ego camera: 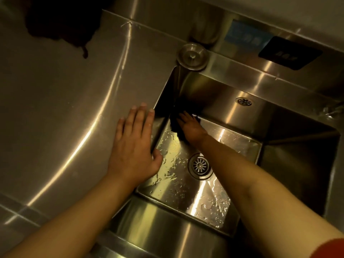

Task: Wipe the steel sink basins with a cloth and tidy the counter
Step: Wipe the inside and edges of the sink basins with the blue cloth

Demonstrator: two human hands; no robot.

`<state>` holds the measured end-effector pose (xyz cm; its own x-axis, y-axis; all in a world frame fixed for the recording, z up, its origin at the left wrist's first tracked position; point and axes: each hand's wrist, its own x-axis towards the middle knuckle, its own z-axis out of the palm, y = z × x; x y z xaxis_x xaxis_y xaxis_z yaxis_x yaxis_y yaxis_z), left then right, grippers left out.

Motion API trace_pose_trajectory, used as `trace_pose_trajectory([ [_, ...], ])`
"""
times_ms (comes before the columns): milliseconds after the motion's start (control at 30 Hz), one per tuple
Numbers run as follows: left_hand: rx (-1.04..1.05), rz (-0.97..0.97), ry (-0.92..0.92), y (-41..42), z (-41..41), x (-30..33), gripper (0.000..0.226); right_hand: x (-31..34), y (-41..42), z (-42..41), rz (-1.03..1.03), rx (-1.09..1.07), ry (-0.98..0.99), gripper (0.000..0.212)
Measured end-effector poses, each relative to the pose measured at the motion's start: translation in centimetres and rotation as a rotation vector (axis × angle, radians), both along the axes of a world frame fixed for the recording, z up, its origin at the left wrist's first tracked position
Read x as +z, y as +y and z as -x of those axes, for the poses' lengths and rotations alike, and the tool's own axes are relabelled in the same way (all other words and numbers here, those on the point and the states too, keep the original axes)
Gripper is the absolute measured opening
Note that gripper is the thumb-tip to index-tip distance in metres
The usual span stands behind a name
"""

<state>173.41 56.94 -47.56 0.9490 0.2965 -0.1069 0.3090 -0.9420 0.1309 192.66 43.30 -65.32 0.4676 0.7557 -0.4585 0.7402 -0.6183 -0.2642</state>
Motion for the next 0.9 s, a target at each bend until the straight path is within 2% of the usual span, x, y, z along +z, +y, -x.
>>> trace_pose_trajectory([
  [67,0.002,-0.010,-0.009,0.1,0.1,-0.2,0.108,-1.3,0.1,1.6,-0.021,-0.161,0.079,0.072],
  [133,-0.001,-0.019,-0.008,0.1,0.1,-0.4,0.108,-2.4,0.2,3.5,-0.082,-0.289,0.113,0.067],
  [233,0.006,-0.015,-0.007,0.2,0.2,-0.6,0.108,-3.6,0.3,7.1,-0.184,-0.363,0.130,0.057],
  [400,0.001,0.012,-0.018,0.3,0.2,-0.3,0.104,-5.0,-1.9,14.8,-0.147,-0.120,0.167,0.062],
  [600,0.010,0.018,-0.013,0.4,0.2,-0.3,0.107,-5.5,-7.2,22.1,-0.251,0.215,0.311,0.059],
  [700,0.015,0.005,-0.018,0.4,0.3,-0.5,0.109,-6.0,-8.3,21.7,-0.171,0.397,0.283,0.056],
  [800,0.011,-0.005,-0.031,0.5,0.4,-0.8,0.109,-6.4,-7.6,19.0,-0.089,0.539,0.162,0.055],
  [900,0.005,0.004,-0.036,0.5,0.4,-1.0,0.108,-6.0,-6.0,14.9,-0.071,0.432,0.079,0.057],
])
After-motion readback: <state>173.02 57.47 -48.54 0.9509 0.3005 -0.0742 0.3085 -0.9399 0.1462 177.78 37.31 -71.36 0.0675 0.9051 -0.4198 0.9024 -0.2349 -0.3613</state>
